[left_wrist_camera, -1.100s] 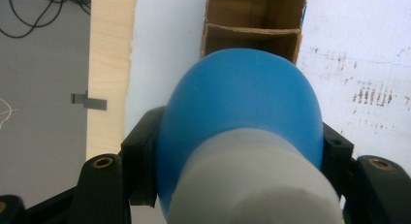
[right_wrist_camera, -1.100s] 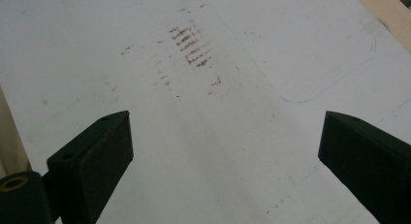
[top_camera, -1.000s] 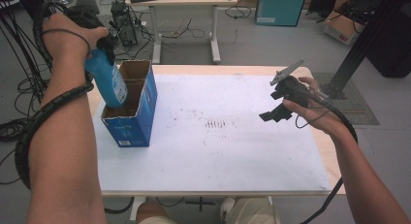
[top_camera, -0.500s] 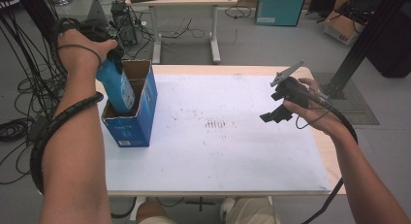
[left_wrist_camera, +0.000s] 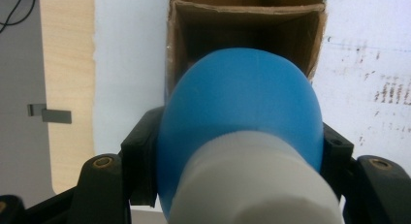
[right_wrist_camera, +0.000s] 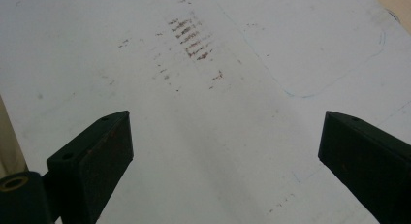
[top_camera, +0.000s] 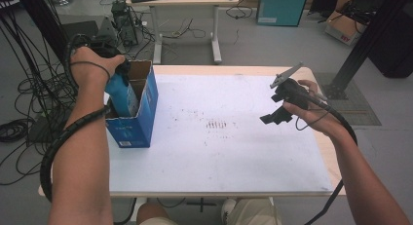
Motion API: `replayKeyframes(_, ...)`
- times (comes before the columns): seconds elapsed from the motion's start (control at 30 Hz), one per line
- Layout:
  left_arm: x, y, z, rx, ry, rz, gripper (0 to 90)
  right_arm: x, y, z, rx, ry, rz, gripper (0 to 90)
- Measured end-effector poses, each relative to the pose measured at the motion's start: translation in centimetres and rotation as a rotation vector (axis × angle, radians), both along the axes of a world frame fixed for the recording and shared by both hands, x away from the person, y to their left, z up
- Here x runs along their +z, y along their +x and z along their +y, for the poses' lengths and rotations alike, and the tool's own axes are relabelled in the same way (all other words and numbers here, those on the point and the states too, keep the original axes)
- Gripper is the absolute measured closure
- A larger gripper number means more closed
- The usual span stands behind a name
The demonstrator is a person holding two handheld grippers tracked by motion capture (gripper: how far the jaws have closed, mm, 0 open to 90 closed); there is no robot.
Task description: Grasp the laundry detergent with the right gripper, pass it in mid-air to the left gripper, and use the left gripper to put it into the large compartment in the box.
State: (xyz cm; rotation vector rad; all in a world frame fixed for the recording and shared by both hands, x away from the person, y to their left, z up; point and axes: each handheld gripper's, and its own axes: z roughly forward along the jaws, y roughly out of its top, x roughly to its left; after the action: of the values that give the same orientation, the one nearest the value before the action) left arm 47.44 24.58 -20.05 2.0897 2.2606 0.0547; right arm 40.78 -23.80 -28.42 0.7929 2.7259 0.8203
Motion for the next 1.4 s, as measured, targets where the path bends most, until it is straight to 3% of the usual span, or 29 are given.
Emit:
replayKeyframes(0.53, -4.7, 0.6, -1.2, -0.037, -0.032, 0.032, 36.5, -0.7, -0.1, 0.0, -0.002, -0.001, 0.007, 5.4)
replayKeyframes(0.73, -5.9, 0.7, -1.1, -0.051, -0.016, 0.044, 36.5, -1.0, 0.0, -0.4, -0.006, -0.016, 0.017, 5.4)
replayKeyframes(1.03, -7.1, 0.8, -0.8, -0.068, -0.013, 0.048, 36.5, -1.2, 0.3, -0.3, 0.001, -0.031, 0.012, 5.4)
replayKeyframes(1.4, -7.3, 0.9, -0.9, -0.088, -0.006, 0.04, 36.3, -0.9, 0.6, 0.1, 0.01, -0.041, 0.001, 5.5)
